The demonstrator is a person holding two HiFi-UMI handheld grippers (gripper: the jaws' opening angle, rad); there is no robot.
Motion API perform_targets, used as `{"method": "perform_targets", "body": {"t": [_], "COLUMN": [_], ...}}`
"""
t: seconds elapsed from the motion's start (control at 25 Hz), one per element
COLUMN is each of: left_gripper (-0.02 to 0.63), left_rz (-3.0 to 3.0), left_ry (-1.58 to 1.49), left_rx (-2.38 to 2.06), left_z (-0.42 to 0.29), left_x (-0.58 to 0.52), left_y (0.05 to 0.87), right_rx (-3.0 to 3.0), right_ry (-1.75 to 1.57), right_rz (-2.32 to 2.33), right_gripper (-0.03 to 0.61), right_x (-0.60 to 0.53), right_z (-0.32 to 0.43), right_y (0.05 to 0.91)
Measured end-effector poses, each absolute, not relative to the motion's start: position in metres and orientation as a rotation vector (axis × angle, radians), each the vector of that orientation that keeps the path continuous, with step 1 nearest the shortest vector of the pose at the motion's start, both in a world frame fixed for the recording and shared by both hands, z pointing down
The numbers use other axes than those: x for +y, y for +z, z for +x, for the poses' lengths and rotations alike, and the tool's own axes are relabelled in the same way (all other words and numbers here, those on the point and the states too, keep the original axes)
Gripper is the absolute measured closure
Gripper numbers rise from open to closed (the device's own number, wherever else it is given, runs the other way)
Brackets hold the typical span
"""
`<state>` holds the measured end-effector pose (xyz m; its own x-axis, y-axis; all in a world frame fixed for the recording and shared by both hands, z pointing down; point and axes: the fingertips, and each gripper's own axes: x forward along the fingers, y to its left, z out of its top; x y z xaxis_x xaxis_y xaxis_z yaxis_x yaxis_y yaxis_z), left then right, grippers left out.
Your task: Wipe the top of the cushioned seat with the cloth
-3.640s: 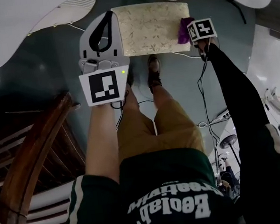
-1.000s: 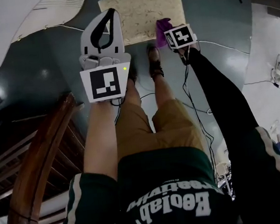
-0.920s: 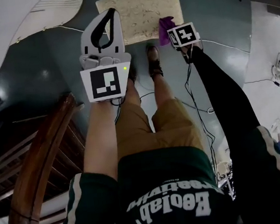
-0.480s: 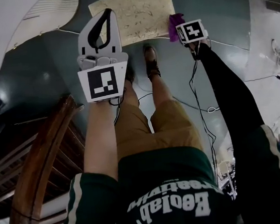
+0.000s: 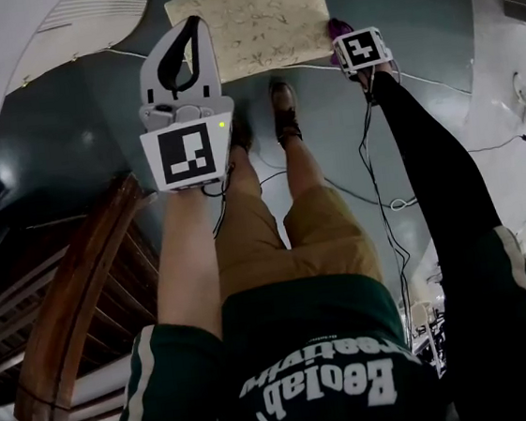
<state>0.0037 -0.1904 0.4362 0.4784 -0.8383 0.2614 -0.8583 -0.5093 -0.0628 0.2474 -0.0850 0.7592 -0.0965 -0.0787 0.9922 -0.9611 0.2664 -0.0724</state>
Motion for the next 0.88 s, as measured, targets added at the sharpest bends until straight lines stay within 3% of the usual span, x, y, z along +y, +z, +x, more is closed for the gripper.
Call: {"method": "perform_targets", "body": {"t": [0.48, 0.88], "left_gripper": [0.597, 0.597], "left_rz": [2.633, 2.662], "left_ry": [0.397, 0.388], "left_rx": [-1.544, -1.613], "left_z": [-0.004, -0.005], "left_x": [-0.185, -0.189], "left_y": [0.43, 0.381], "right_rx": [-1.483, -1.625], "right_ry": [1.01, 0.847], "right_rz": [1.115, 1.209], "right_gripper": [0.483, 0.483], "right_x": [-0.091, -0.137], "right_z": [0.252, 0.232], "right_y": [0.74, 0.662]}}
